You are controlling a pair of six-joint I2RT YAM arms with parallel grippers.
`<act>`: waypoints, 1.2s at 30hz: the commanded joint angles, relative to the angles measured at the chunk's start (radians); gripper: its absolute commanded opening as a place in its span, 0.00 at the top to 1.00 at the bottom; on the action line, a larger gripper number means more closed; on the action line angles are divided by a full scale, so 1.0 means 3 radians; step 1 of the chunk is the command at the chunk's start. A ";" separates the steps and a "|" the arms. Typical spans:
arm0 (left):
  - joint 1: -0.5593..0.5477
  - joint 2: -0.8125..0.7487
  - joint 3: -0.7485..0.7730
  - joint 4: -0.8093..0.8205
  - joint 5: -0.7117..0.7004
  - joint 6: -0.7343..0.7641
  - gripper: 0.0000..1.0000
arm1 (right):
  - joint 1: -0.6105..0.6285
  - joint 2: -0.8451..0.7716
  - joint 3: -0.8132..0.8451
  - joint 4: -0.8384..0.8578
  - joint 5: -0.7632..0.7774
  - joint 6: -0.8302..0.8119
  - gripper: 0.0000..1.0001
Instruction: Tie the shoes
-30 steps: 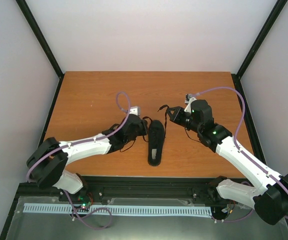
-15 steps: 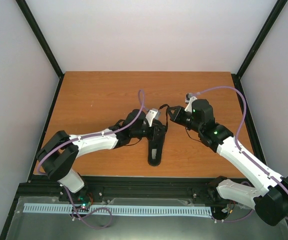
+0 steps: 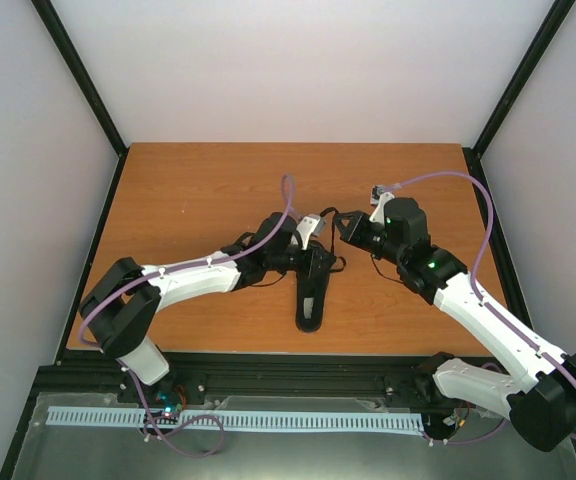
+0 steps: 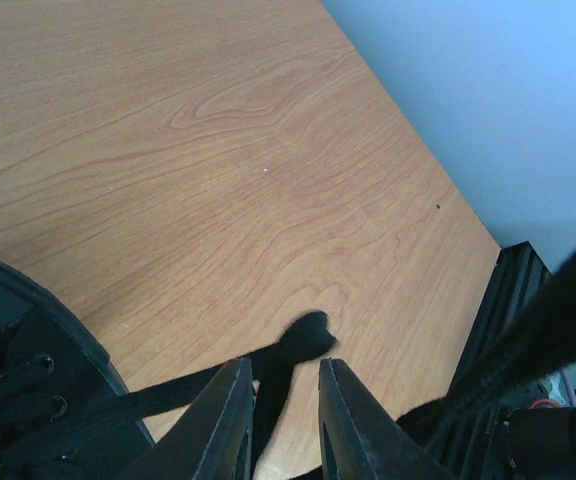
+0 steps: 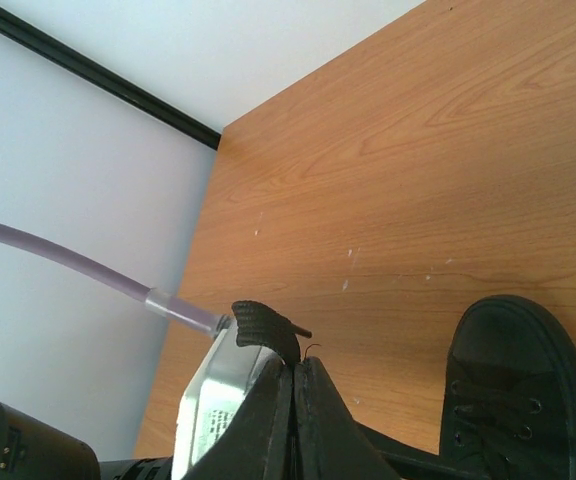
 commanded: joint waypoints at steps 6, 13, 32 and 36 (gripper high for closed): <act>0.0076 -0.0246 -0.0226 0.0139 0.0143 -0.0014 0.78 | 0.0024 -0.0043 0.0084 -0.0050 0.0108 -0.0053 0.97; 0.0093 -0.0267 -0.0238 0.0003 0.0030 0.0256 0.68 | 0.0024 -0.0129 0.0006 -0.0198 0.0274 -0.0069 0.97; 0.0404 -0.0887 -0.0281 -0.0519 -0.0502 -0.0020 0.25 | 0.0024 -0.0955 -0.1454 -0.1637 0.0161 0.0563 0.94; 0.0577 -0.1011 -0.0213 -0.0767 -0.0427 -0.0123 0.09 | 0.0024 -0.0894 -0.1373 -0.1853 0.0352 0.0500 0.49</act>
